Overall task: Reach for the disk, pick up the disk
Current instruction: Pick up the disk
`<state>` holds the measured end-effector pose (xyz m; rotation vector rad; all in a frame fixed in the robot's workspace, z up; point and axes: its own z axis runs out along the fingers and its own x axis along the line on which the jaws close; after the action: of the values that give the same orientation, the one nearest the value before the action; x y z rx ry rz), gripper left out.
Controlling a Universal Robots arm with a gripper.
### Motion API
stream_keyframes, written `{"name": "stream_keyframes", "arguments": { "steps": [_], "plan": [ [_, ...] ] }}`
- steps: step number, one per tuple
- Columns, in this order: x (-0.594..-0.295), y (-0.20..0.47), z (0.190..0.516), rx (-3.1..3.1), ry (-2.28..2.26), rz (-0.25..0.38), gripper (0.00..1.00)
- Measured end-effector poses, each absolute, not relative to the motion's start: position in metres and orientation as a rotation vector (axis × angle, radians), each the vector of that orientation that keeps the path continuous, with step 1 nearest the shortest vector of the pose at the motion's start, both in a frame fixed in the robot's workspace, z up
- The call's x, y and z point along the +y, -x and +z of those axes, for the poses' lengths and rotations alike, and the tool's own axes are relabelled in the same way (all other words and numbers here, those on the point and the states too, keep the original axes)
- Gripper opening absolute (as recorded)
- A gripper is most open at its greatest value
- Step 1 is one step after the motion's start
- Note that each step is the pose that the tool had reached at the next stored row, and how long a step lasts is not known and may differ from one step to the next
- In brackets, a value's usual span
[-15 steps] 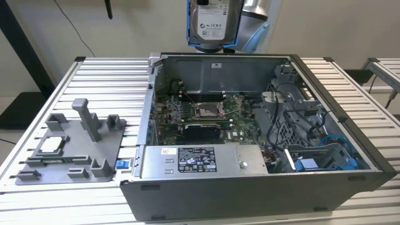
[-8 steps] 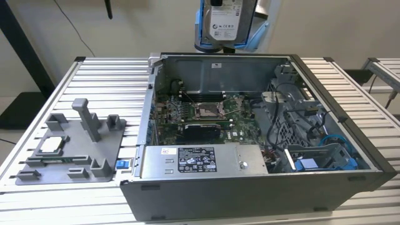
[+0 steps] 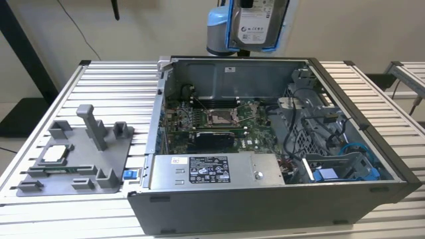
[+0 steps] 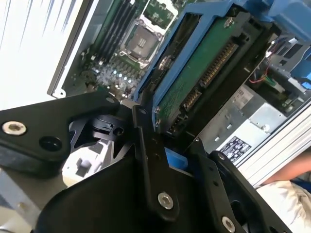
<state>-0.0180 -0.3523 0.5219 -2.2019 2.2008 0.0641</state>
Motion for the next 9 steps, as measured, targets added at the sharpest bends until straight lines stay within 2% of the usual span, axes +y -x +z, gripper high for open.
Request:
{"name": "stream_keyframes", "arguments": {
  "steps": [9],
  "plan": [
    [-0.352, -0.011, 0.52, 2.201, 2.202, 0.064, 0.0]
  ]
}}
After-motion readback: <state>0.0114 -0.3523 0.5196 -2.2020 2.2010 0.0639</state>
